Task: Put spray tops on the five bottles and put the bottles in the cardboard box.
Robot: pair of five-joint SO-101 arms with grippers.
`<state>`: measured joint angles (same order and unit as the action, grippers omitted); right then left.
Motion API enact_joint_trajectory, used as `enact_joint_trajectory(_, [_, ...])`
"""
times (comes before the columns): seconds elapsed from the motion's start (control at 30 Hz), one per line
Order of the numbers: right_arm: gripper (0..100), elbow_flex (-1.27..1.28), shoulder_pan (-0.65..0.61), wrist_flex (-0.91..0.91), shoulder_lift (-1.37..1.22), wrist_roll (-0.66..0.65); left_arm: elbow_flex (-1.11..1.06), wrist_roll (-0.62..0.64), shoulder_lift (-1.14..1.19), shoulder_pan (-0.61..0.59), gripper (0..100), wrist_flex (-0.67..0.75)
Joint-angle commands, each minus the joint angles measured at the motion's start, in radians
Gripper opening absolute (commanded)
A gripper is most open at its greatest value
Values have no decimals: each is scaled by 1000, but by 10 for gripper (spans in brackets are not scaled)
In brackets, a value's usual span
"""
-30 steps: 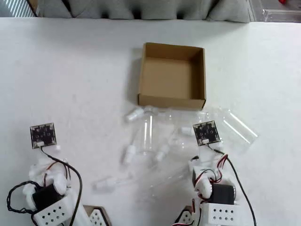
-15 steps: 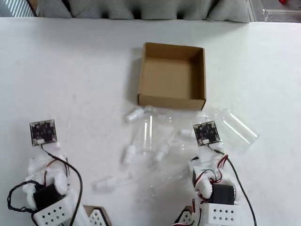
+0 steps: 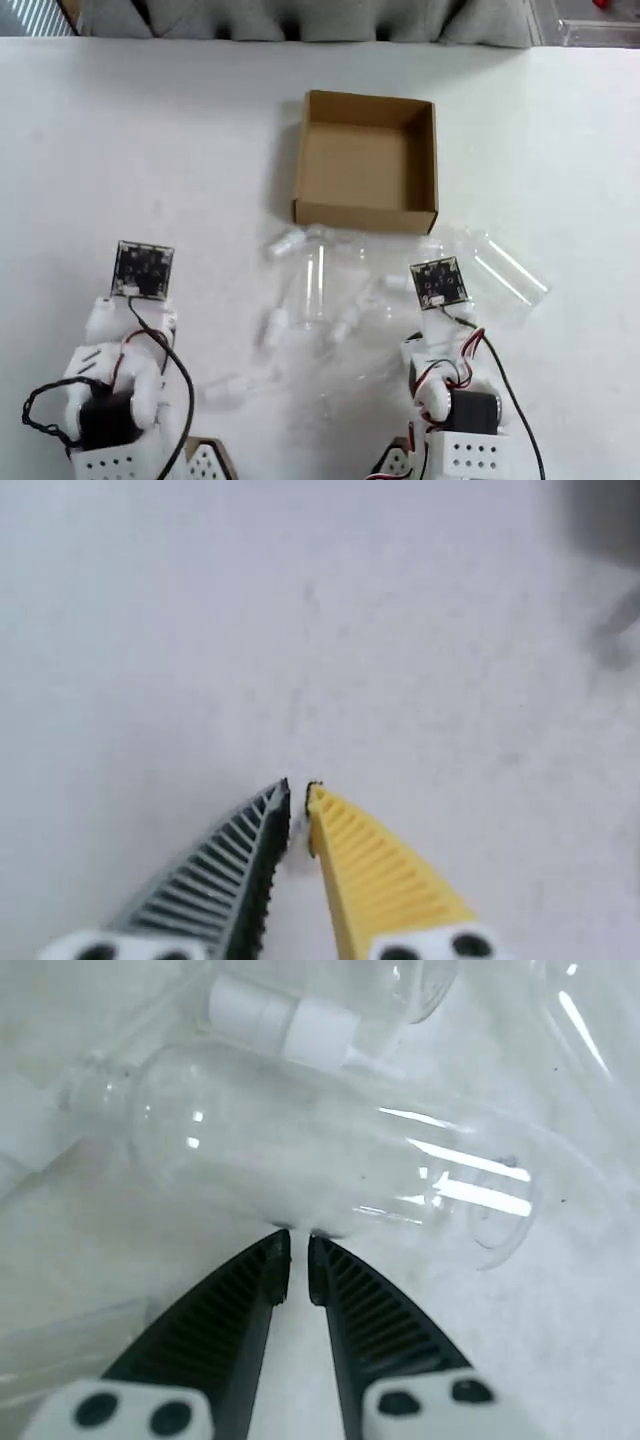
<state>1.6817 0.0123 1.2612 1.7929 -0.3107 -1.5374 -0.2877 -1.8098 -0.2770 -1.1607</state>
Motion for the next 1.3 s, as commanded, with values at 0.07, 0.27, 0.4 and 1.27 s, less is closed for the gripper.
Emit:
enact_joint_trajectory(0.07, [16, 9, 12, 5, 8, 3, 227, 18, 51, 119, 50, -94])
enact_joint_trajectory(0.27, [16, 9, 12, 5, 8, 2, 411, 20, 371, 242, 50, -89])
enact_joint_trajectory(0.4, [16, 9, 12, 5, 8, 2, 543, 74, 596, 383, 51, -84])
enact_joint_trajectory(1.27, [16, 9, 2, 5, 8, 0, 970, 414, 1690, 651, 290, 339])
